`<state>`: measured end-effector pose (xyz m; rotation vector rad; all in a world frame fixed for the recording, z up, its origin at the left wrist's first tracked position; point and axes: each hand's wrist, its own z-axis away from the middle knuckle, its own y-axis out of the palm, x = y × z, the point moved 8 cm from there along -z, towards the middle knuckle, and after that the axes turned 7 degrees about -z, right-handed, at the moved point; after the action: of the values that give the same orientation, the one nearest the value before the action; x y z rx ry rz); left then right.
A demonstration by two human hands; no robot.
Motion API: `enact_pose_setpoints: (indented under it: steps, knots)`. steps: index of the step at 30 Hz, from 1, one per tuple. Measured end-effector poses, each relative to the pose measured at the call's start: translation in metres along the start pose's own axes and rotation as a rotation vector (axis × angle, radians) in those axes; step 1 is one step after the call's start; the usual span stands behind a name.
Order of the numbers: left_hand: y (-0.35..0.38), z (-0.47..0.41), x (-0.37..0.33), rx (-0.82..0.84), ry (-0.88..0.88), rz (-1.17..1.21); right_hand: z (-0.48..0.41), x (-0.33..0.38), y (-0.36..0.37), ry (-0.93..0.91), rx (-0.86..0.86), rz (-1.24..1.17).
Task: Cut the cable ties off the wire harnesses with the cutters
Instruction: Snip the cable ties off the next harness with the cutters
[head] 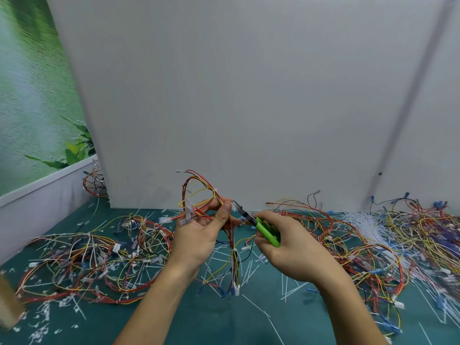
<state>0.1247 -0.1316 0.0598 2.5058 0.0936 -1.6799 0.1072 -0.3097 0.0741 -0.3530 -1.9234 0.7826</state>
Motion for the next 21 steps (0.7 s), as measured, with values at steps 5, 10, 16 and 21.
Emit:
enact_pose_setpoints:
  steps: [5, 10, 16, 21]
  knots:
    - [0.0014, 0.0008, 0.0001, 0.0, -0.015, 0.033, -0.0006, -0.0022, 0.0007, 0.021, 0.006, 0.015]
    - [-0.0039, -0.0019, 0.0041, -0.025, -0.027, 0.059, -0.0009, -0.0054, 0.002, 0.028, 0.01, 0.053]
    - [-0.0046, -0.0025, 0.0074, -0.027, -0.064, 0.066, -0.001, -0.0026, 0.0027, 0.001, 0.015, 0.036]
    - [0.0009, 0.0004, 0.0062, 0.002, -0.092, 0.08, -0.0012, -0.0028, 0.0034, -0.008, 0.005, 0.031]
